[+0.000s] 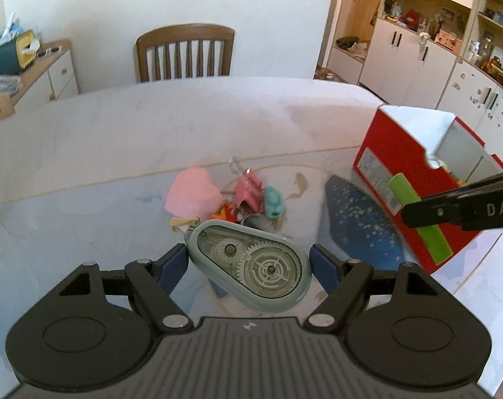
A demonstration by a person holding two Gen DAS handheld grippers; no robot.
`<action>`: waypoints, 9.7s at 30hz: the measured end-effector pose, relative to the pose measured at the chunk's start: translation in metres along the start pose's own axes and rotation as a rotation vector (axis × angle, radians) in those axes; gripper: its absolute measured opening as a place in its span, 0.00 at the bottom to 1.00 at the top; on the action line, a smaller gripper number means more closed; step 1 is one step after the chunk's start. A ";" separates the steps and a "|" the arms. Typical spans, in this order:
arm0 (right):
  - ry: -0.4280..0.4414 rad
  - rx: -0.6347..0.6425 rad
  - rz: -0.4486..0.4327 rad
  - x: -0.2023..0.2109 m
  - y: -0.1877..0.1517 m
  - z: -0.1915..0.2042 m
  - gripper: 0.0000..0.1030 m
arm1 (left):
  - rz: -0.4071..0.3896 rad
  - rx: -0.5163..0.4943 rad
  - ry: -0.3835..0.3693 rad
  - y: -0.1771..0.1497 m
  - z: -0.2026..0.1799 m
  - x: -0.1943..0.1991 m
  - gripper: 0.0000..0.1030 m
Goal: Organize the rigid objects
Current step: 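Carry the tape roller and highlighter with both tools into the shoebox, then open both tools, releasing the tape roller and highlighter in the box, then withdraw both tools from the box back over the mat, then grasp the pink pig figurine with the left tool while the right tool grasps the blue bunny figurine, then carry the pig and bunny figurines with both tools into the shoebox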
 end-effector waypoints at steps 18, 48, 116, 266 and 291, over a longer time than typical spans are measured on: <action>0.027 -0.029 -0.130 0.068 0.032 -0.091 0.15 | -0.127 -0.078 -0.057 0.079 -0.090 0.031 0.78; 0.007 -0.089 -0.087 0.052 0.042 -0.251 0.15 | 0.044 -0.215 -0.115 0.118 -0.250 -0.068 0.78; 0.052 -0.001 0.071 0.007 0.051 -0.292 0.40 | 0.418 -0.107 -0.030 0.134 -0.275 -0.154 0.76; 0.084 0.153 0.128 -0.071 -0.065 0.064 0.22 | 0.091 -0.014 -0.006 -0.099 -0.021 0.004 0.75; 0.164 -0.086 -0.077 0.053 -0.014 -0.075 0.21 | -0.039 -0.067 -0.056 0.022 -0.082 0.031 0.75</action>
Point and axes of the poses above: each gripper's, at about its wrist camera, not at the fingertips, and x roughly against the way its jaws point, z to its left, y to its top, the point moved 1 cm from there along -x, roughly the way its jaws point, and after that the axes turned 8 degrees about -x, right-handed, at the moved point
